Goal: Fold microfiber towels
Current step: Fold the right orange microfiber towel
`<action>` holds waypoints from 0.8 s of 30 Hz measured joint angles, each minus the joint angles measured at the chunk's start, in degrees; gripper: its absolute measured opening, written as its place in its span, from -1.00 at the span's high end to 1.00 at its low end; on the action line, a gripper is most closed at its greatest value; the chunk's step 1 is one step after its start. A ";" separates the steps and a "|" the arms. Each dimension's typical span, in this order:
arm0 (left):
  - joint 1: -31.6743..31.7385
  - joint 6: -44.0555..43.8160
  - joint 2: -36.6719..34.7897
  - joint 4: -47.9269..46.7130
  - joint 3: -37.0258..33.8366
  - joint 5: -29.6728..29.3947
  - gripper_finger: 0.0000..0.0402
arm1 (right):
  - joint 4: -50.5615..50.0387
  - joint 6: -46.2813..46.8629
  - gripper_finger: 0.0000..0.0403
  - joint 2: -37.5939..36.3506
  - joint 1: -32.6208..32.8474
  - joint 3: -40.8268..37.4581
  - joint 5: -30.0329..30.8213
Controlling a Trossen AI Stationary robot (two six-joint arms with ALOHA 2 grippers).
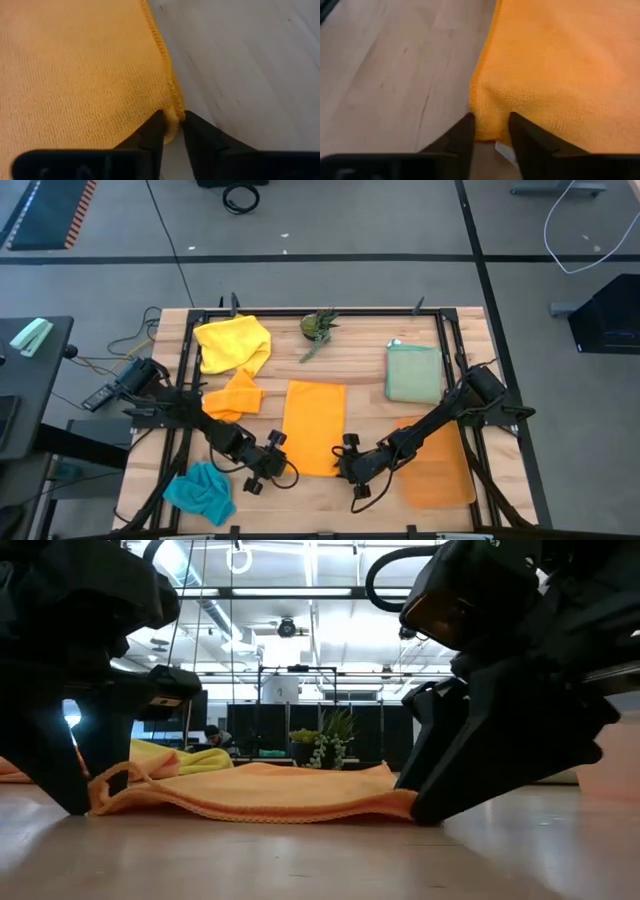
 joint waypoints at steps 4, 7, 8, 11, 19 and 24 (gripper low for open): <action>-0.94 -2.04 0.30 0.91 -0.02 -0.89 0.86 | -0.74 0.07 0.76 -0.44 1.15 -0.10 1.62; -2.18 -3.01 0.38 2.81 -0.19 -1.18 0.95 | -1.34 1.23 0.94 -1.55 1.82 -0.26 1.61; -2.62 -3.53 0.35 3.63 -0.20 -1.36 0.94 | -1.98 2.10 0.94 -2.20 2.08 -0.31 1.30; -4.21 -5.06 -0.93 5.88 -0.16 -0.92 0.93 | -3.53 4.96 0.94 -4.82 3.00 -0.63 -0.75; -7.68 -9.62 -9.68 7.05 3.16 2.06 0.94 | -3.29 15.76 0.95 -13.81 5.43 -0.37 -4.95; -7.45 -10.43 -13.11 4.32 5.90 -3.37 0.97 | -5.42 18.72 0.96 -18.95 5.37 -0.22 0.62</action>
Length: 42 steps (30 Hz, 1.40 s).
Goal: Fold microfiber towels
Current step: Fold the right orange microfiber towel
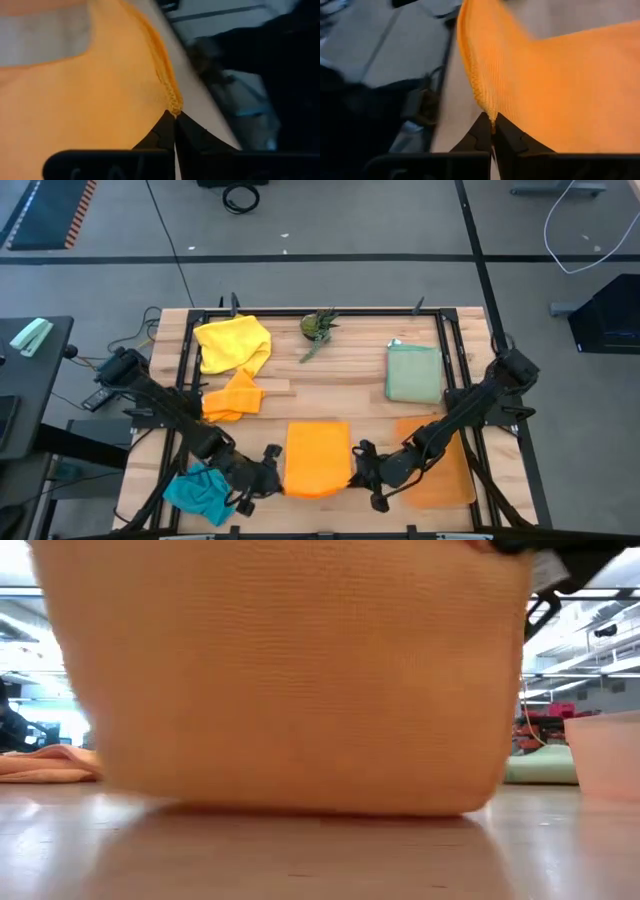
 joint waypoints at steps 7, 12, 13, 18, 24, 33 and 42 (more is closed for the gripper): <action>10.11 -5.49 0.46 -10.87 -0.12 -5.07 0.97 | -14.59 4.63 0.96 -2.84 -8.70 -1.37 3.68; 17.35 -5.97 2.23 -11.81 -2.29 -2.64 0.94 | -12.06 2.46 0.96 -1.70 -15.53 -5.24 1.78; 18.52 -5.93 2.73 -11.79 -2.27 -2.16 0.94 | -11.40 2.04 0.96 -1.36 -16.82 -5.98 1.25; 22.13 -4.51 4.20 -13.40 -2.25 -0.22 0.97 | -7.94 0.71 0.96 -0.98 -20.69 -8.67 -0.67; 24.56 -3.33 5.12 -14.65 -2.41 0.15 0.85 | -6.57 -1.20 0.89 -0.80 -22.26 -9.40 -0.56; 27.78 -2.54 5.33 -14.38 -2.34 -1.67 0.60 | -5.58 -3.34 0.48 -1.65 -23.20 -9.22 3.30; 29.08 -0.03 -2.46 -16.70 -2.34 -4.39 0.49 | -7.10 -7.93 0.15 -8.63 -20.10 -9.11 8.17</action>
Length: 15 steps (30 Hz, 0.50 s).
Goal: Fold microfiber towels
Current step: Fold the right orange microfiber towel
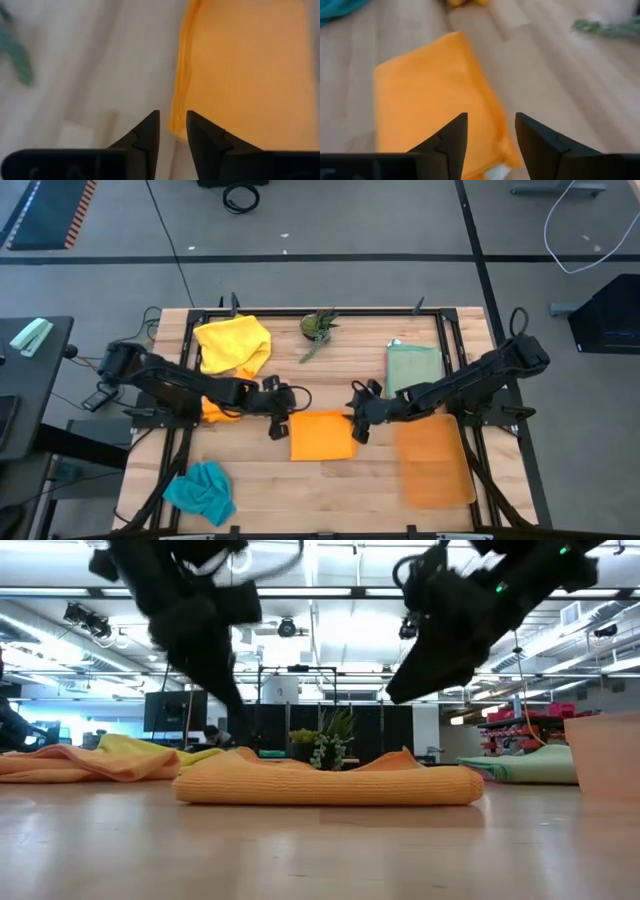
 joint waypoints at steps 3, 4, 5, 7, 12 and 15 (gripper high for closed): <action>-0.35 0.95 -3.08 0.38 0.06 -1.72 0.57 | 1.76 0.38 0.33 2.78 2.08 -0.15 -0.14; -0.71 1.12 -3.08 1.39 0.06 -2.18 0.60 | 2.57 0.37 0.45 4.20 2.41 -0.15 -0.19; -1.08 1.42 -2.89 2.64 -0.25 -2.21 0.65 | 3.47 0.13 0.60 5.63 2.50 -0.20 -0.27; -2.10 2.27 -1.36 8.90 -2.51 -1.51 0.75 | 6.12 -0.85 0.87 8.43 2.14 -0.20 -1.12; -3.62 -0.24 1.95 21.12 -9.05 1.86 0.96 | 6.62 -0.87 0.96 11.45 -0.11 -0.56 -1.26; -3.62 -2.67 2.16 25.01 -12.45 2.61 0.94 | 6.14 -0.48 0.97 11.91 -2.04 -0.62 -1.20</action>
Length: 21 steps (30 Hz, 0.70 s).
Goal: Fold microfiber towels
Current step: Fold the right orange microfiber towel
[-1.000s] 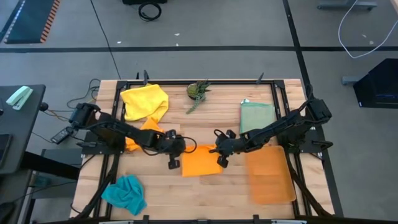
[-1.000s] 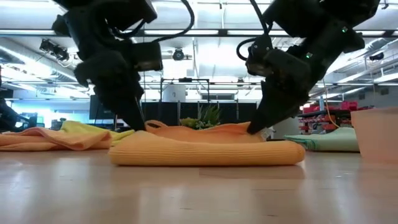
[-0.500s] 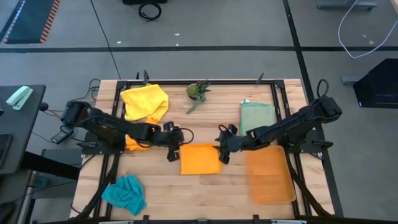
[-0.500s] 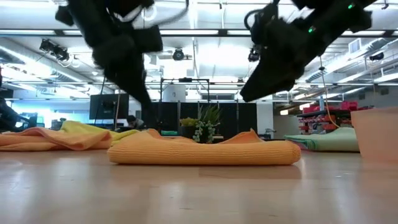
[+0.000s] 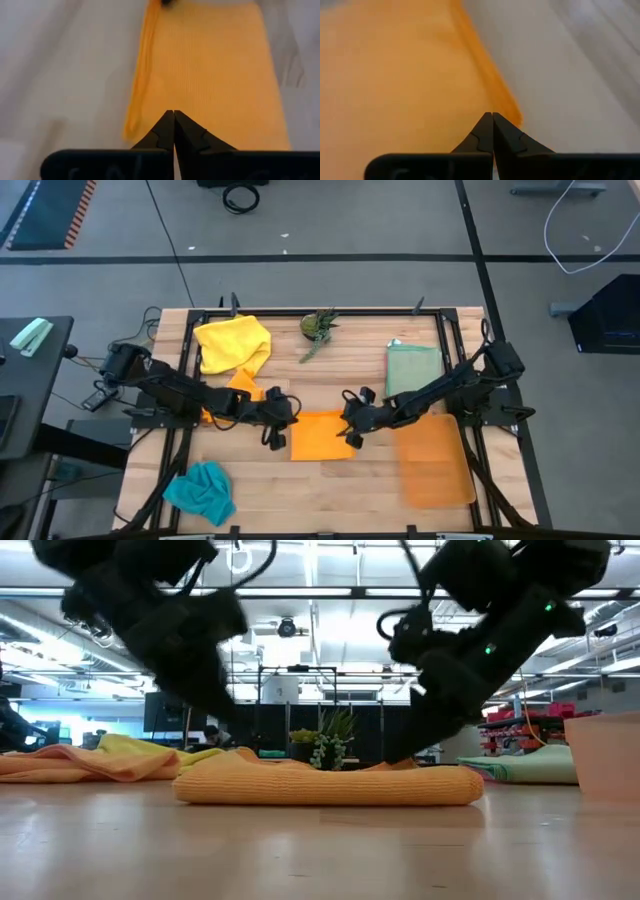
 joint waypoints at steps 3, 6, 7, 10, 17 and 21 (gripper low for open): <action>0.17 -1.09 1.00 3.84 -1.92 0.77 0.97 | -0.21 0.96 0.98 0.39 -1.72 -0.24 0.03; 0.90 -1.19 2.50 5.06 -2.58 0.79 0.96 | -0.54 2.46 0.98 0.78 -3.01 -0.89 -0.65; 1.24 -1.09 2.46 4.85 -2.94 0.75 0.95 | -0.51 3.11 0.98 1.18 -3.39 -0.89 -0.74; 2.82 -0.51 3.86 6.77 -2.90 0.80 0.96 | -0.19 4.24 0.98 1.65 -3.74 -1.13 -0.93; 7.21 -0.67 8.16 7.83 -3.29 0.64 0.95 | -1.09 6.38 0.99 1.55 -3.69 -1.29 -0.93; 8.24 0.87 8.09 7.73 -3.03 0.65 0.97 | -1.79 4.96 0.99 0.64 -3.71 -1.23 -1.12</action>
